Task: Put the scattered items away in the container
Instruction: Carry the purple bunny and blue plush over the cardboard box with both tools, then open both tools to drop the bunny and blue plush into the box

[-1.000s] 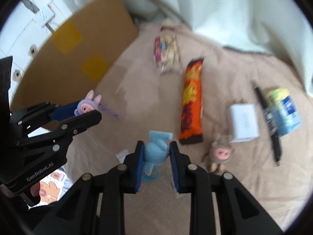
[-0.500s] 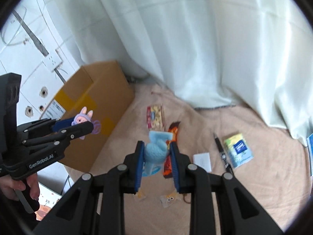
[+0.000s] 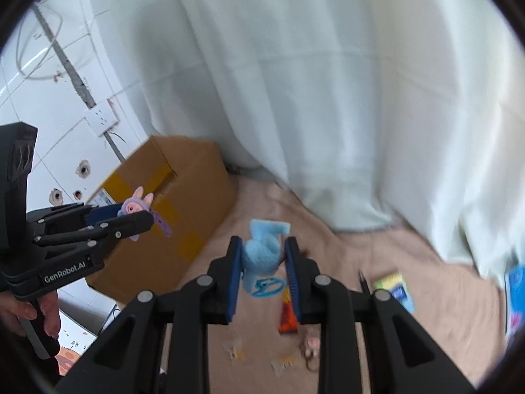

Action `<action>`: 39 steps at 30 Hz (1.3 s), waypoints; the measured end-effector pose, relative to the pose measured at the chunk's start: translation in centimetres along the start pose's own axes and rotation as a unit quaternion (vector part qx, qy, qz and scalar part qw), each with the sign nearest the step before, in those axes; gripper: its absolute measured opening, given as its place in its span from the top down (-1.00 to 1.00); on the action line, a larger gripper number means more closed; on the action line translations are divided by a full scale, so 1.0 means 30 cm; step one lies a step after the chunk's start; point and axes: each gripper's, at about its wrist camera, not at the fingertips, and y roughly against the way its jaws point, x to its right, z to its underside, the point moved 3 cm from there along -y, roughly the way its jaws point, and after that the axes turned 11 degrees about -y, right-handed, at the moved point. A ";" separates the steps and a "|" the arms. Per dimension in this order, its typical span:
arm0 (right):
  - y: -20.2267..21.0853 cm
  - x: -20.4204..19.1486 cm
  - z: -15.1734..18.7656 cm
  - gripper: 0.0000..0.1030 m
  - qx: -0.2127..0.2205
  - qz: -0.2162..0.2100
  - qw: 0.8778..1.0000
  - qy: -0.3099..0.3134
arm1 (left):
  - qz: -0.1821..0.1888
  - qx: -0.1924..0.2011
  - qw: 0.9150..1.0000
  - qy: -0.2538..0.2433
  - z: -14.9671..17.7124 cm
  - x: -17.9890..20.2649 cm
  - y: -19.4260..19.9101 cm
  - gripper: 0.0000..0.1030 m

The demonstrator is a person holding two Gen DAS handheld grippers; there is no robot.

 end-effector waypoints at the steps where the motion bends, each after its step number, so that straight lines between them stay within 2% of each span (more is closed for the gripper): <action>1: -0.005 -0.027 -0.024 0.43 0.005 -0.006 1.000 0.009 | -0.013 0.002 1.000 0.005 -0.009 -0.034 0.013 0.46; 7: -0.068 -0.215 -0.154 0.43 0.025 -0.040 0.998 0.050 | -0.063 0.015 0.997 0.043 -0.035 -0.239 0.064 0.46; 12: -0.163 -0.403 -0.227 0.43 0.020 -0.072 0.995 0.068 | -0.108 0.019 0.992 0.063 -0.013 -0.413 0.105 0.46; 20: -0.329 -0.678 -0.241 0.42 -0.010 -0.101 0.990 0.096 | -0.130 0.008 0.987 0.096 0.065 -0.604 0.098 0.46; 26: -0.437 -0.759 -0.194 0.42 -0.042 -0.091 0.989 0.112 | -0.131 -0.010 0.984 0.120 0.166 -0.691 0.064 0.46; 32: -0.511 -0.786 -0.138 0.42 -0.080 -0.071 0.987 0.123 | -0.124 -0.036 0.982 0.135 0.262 -0.709 0.001 0.46; 39: -0.531 -0.773 -0.127 0.41 -0.093 -0.057 0.986 0.123 | -0.117 -0.043 0.982 0.142 0.292 -0.711 -0.030 0.46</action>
